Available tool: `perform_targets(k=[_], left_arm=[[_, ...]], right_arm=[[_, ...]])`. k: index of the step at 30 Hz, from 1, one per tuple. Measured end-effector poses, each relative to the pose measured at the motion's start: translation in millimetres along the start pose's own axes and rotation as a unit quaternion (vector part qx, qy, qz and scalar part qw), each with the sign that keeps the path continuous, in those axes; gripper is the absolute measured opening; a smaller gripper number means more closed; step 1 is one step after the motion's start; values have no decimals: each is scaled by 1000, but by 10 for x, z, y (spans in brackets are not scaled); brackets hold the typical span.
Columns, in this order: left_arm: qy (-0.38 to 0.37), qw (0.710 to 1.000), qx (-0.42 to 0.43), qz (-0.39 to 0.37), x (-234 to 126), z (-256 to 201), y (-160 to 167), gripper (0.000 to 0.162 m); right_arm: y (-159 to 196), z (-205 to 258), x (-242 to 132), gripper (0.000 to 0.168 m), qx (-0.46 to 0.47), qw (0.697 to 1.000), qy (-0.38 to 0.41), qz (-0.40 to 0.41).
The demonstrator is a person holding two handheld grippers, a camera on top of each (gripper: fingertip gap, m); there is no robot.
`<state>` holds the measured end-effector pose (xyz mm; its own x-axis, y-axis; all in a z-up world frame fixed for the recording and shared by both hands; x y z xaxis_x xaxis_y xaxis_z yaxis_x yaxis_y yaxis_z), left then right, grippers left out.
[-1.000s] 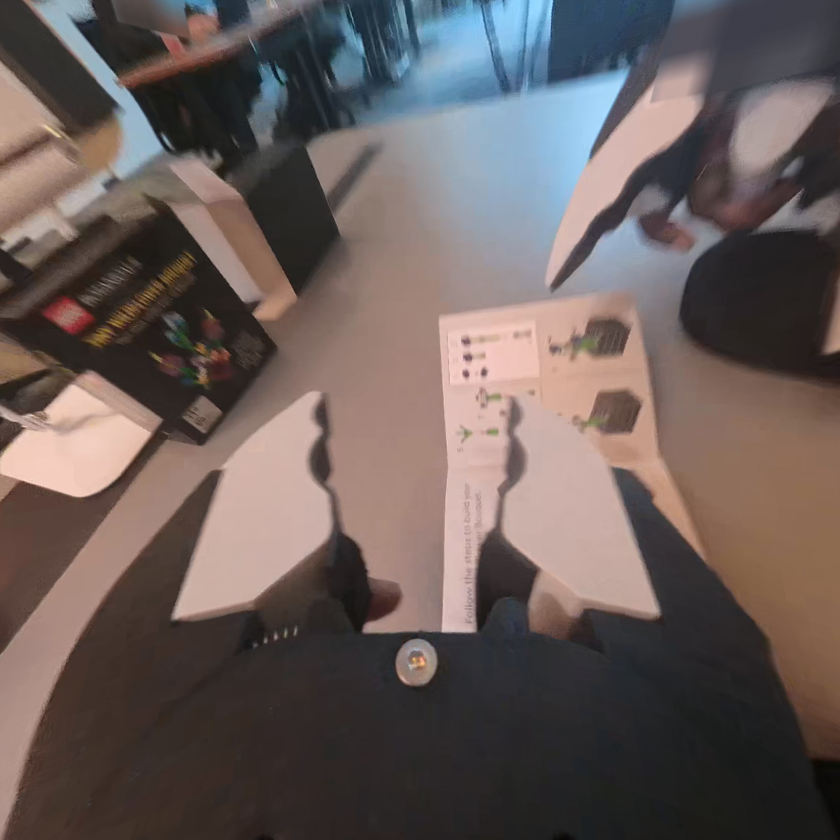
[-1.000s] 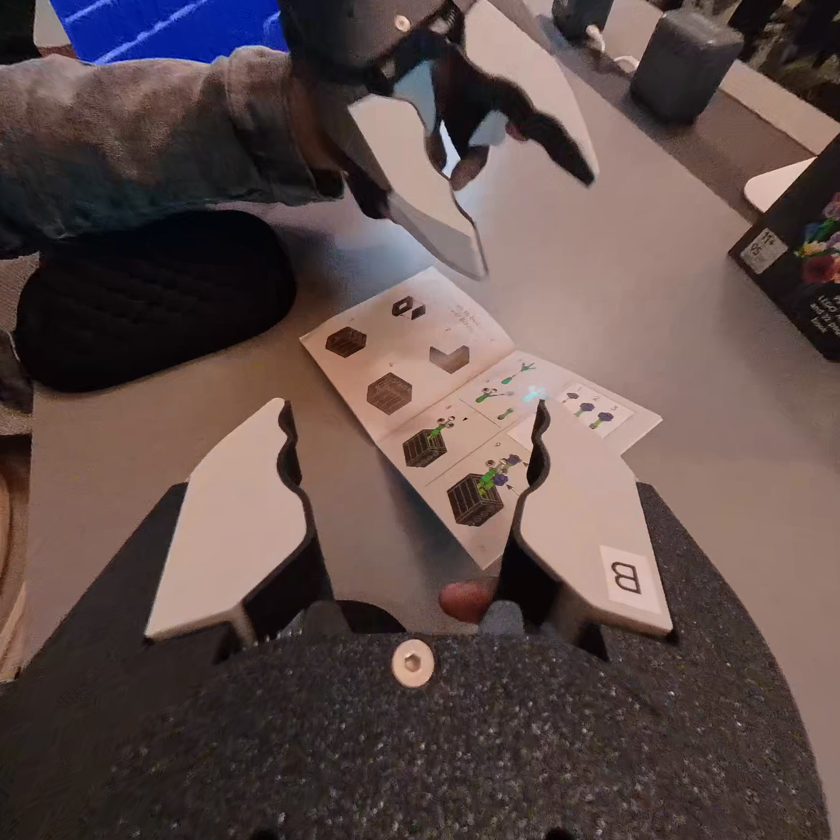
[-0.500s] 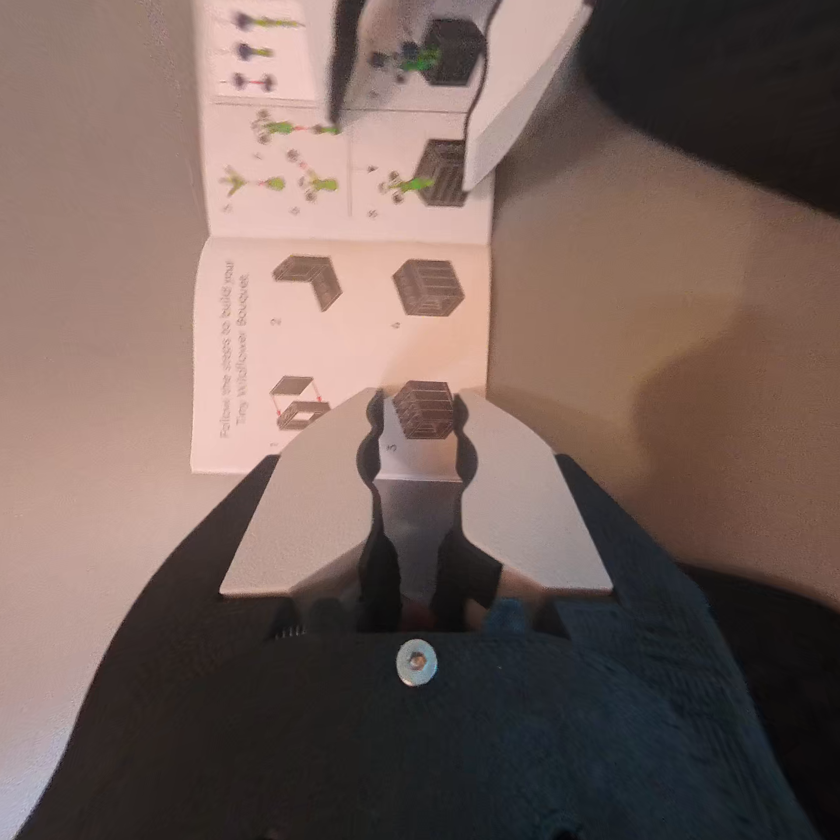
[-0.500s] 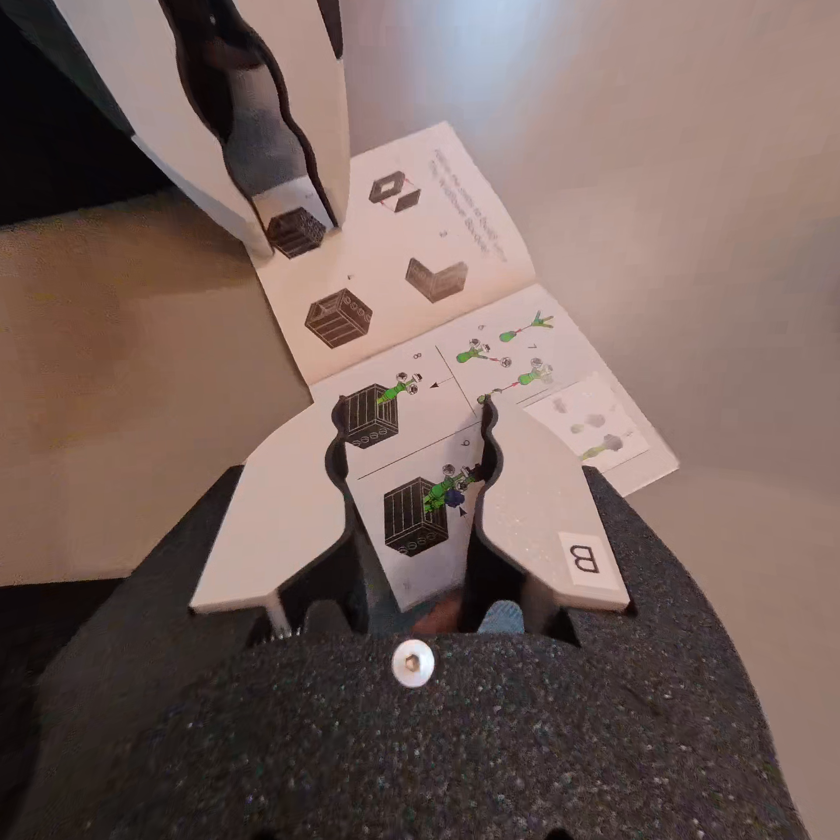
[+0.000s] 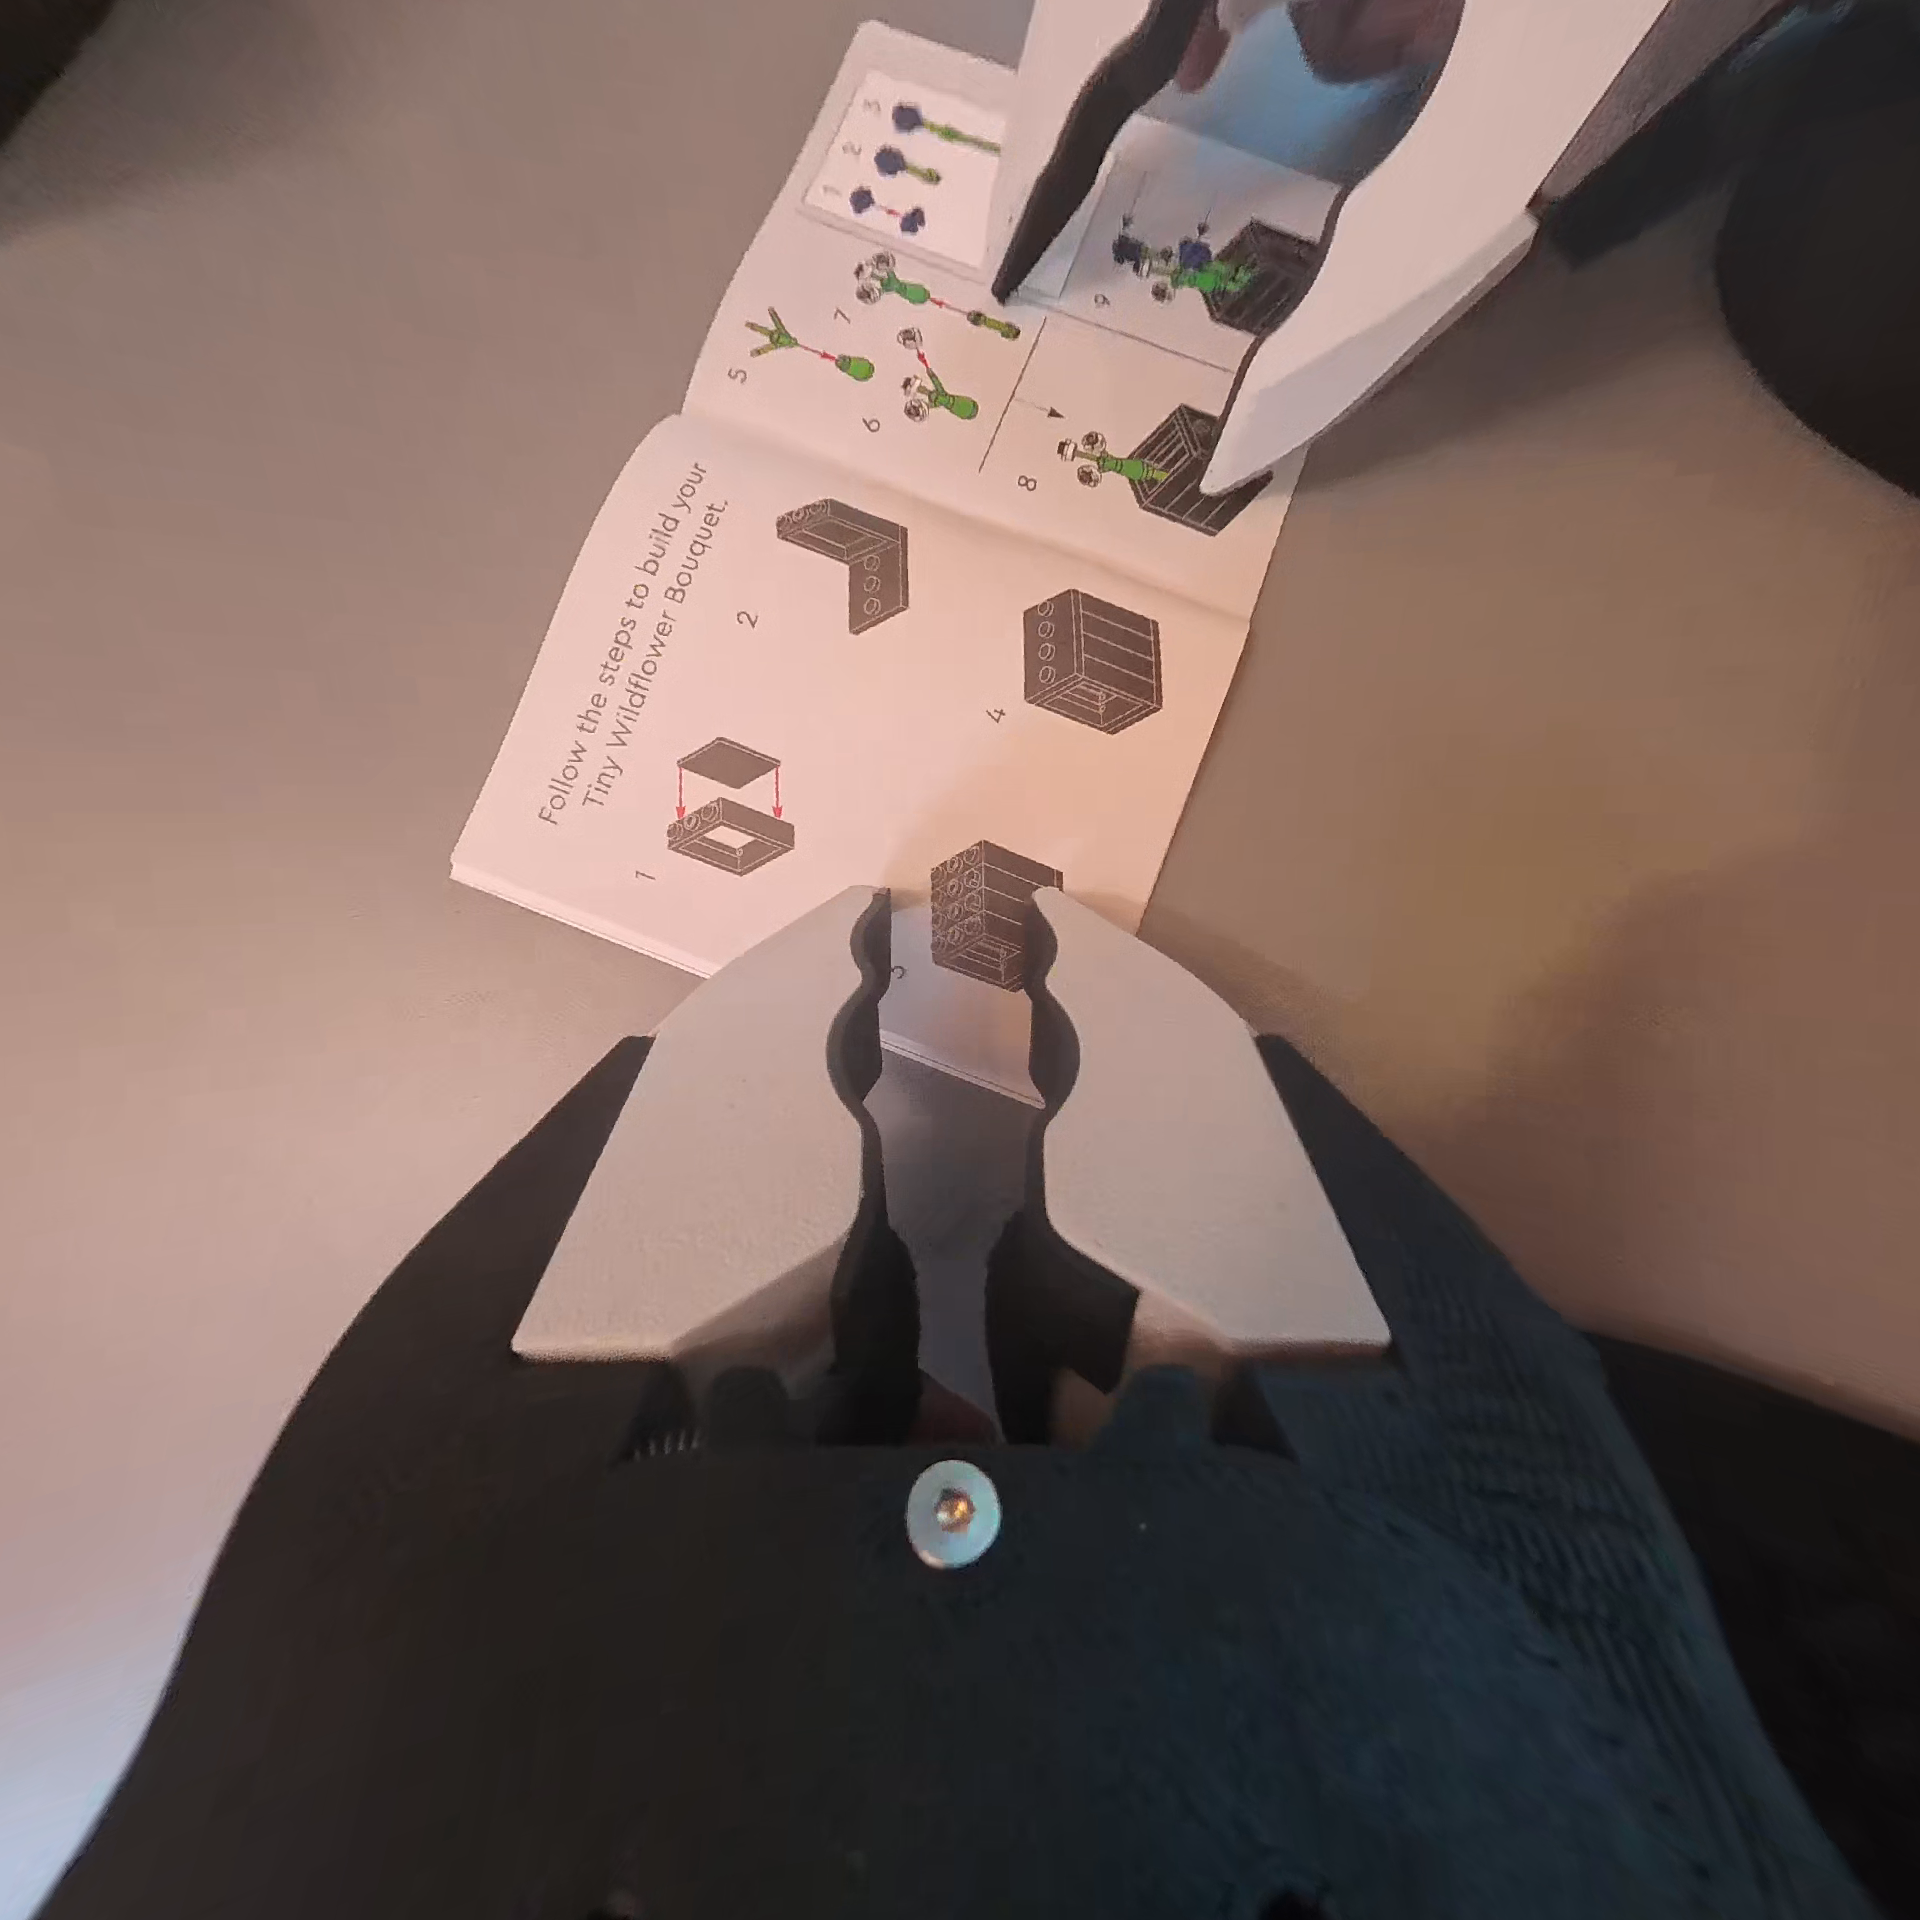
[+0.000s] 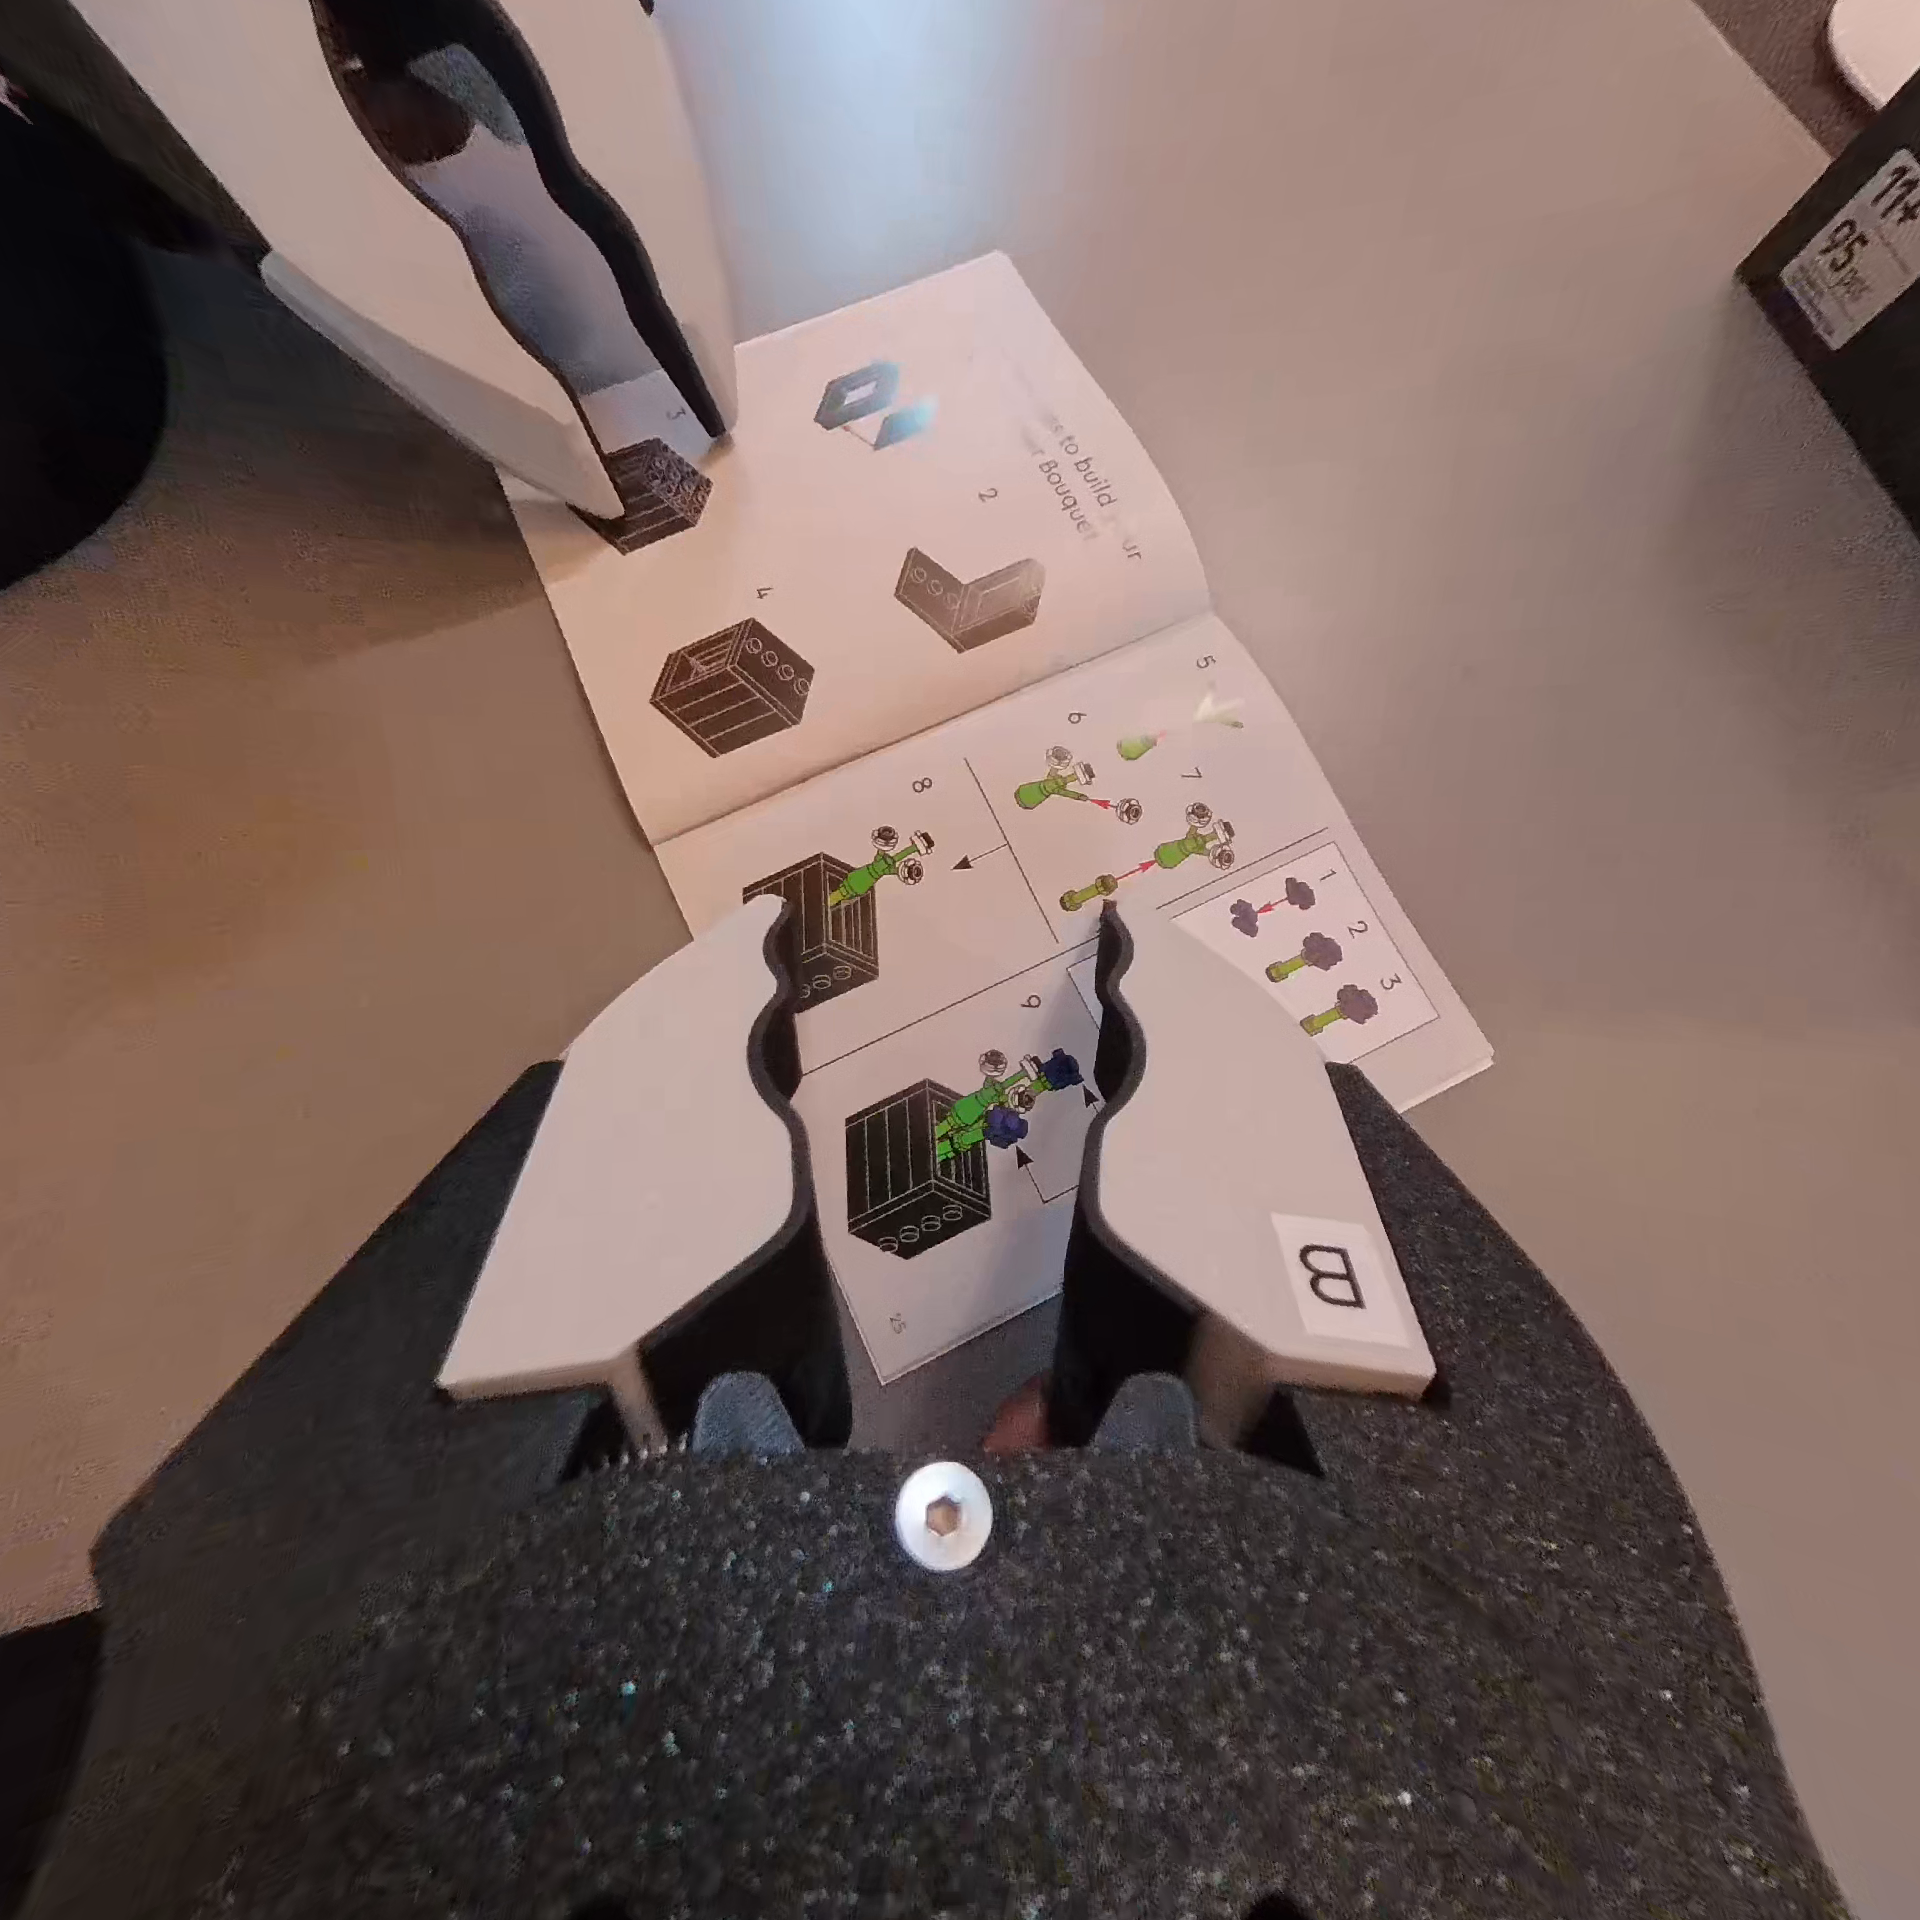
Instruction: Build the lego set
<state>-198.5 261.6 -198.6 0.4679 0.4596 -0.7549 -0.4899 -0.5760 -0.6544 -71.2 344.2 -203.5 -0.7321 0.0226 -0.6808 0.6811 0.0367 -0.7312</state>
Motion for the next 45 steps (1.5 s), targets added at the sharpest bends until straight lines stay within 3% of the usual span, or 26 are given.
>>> perform_targets(k=[5, 8, 11, 13, 16, 18, 20, 23, 26, 30, 32, 35, 38, 41, 45], left_arm=[[44, 996, -40, -69, -21, 71, -39, 35], [34, 985, -58, -156, -331, 111, -269, 41], [-29, 977, -13, -212, -765, 32, -390, 52], [-67, 980, -3, -186, -979, -128, -267, 64], [-65, 992, -38, -105, -1157, -493, 183, 66], [-26, 996, -63, -52, -1182, -740, 586, 67], [-2, 995, -95, -12, -1169, -876, 975, 85], [24, 986, -161, -32, -1129, -929, 1243, 95], [38, 977, -186, -97, -1097, -874, 1192, 92], [76, 976, -171, -115, -972, -924, 1070, 84], [81, 976, -171, -104, -923, -945, 1027, 72], [80, 974, -178, -112, -924, -937, 1027, 73], [27, 977, -175, -115, -957, -848, 1025, 74], [-60, 985, -83, -139, -1067, -828, 829, 74], [-97, 986, -25, -135, -1081, -877, 670, 74]], right_arm=[[10, 8, -8, 51, -3, 1000, -9, -8], [11, 27, -48, 80, 11, 999, -30, -17], [-96, 40, -290, 99, 14, 997, 9, -77], [-150, 123, -556, 108, 40, 991, 35, -119], [-3, 436, -1007, 115, 89, 989, 24, -120], [270, 669, -1260, 111, 100, 991, -2, -88], [618, 789, -1437, 107, 132, 989, -29, -53], [967, 801, -1584, 94, 212, 973, -69, -61], [1072, 834, -1489, 92, 226, 968, -98, -53], [1046, 821, -1340, 90, 196, 974, -96, -53], [1048, 809, -1330, 88, 192, 975, -100, -55], [1044, 804, -1320, 85, 184, 976, -99, -61], [1015, 808, -1302, 81, 186, 974, -112, -70], [933, 894, -1215, 82, 163, 977, -125, -57], [834, 1013, -1137, 79, 163, 971, -162, -57]])
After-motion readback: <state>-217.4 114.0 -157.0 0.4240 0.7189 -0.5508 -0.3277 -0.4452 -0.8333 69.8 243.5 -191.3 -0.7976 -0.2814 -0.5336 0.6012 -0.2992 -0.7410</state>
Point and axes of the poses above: each gripper's, where its closed fingertips meet, x out along the fingers, y out of its underside, z = x × y across the jaws, the point moved 4 cm from there along -x, back along the fingers, and after that the axes turned 2 degrees about y, right-handed, at the moved point
